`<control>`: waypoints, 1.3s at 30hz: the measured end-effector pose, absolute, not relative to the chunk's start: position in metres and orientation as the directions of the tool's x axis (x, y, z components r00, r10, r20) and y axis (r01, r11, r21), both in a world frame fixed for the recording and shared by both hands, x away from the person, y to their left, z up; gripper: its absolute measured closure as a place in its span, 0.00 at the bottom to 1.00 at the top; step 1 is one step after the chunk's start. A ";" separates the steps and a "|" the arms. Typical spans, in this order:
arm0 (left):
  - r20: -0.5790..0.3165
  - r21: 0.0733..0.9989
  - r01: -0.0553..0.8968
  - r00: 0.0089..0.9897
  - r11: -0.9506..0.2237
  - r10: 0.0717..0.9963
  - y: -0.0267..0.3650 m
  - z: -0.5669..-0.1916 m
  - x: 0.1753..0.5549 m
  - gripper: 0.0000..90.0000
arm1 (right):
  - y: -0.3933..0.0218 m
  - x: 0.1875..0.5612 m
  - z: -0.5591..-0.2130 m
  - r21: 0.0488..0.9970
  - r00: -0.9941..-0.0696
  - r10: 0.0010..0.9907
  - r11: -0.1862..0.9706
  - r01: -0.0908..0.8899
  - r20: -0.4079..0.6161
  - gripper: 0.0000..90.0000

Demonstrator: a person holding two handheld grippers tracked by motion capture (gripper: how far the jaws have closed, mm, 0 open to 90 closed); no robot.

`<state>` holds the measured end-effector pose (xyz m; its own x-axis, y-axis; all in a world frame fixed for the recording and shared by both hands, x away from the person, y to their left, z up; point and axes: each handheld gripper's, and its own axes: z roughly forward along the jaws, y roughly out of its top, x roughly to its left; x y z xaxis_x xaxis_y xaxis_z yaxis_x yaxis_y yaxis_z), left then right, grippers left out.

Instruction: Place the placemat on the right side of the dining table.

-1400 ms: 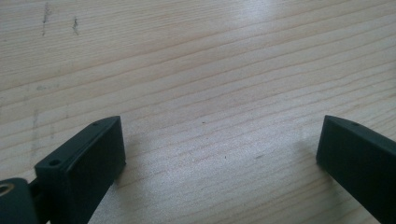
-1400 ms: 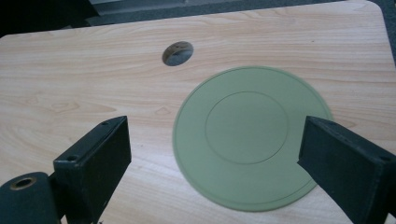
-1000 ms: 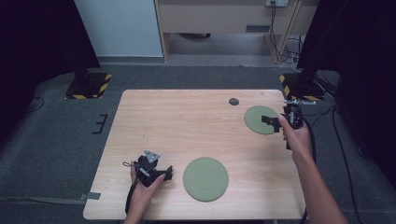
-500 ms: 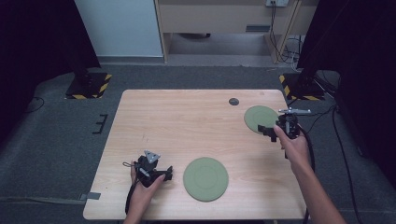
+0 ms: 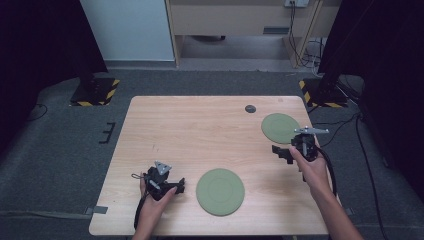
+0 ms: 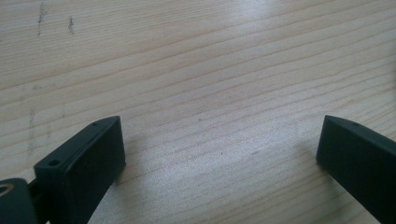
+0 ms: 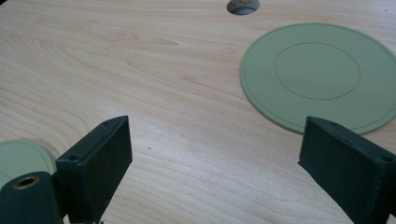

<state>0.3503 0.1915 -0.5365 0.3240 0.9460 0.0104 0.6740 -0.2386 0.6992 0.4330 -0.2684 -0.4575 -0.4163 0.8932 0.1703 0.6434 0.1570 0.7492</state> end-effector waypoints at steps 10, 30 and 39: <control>0.010 0.699 0.674 0.327 -0.241 0.945 0.191 -0.537 0.350 0.01 | -0.263 0.422 -0.470 0.736 -0.426 0.892 0.185 0.652 0.153 0.12; 0.010 0.699 0.672 0.333 -0.245 0.943 0.191 -0.537 0.349 0.01 | -0.248 0.401 -0.489 0.715 -0.469 0.868 0.223 0.663 0.164 0.12; 0.010 0.700 0.671 0.333 -0.245 0.943 0.191 -0.537 0.349 0.01 | -0.241 0.399 -0.502 0.707 -0.473 0.866 0.233 0.668 0.163 0.12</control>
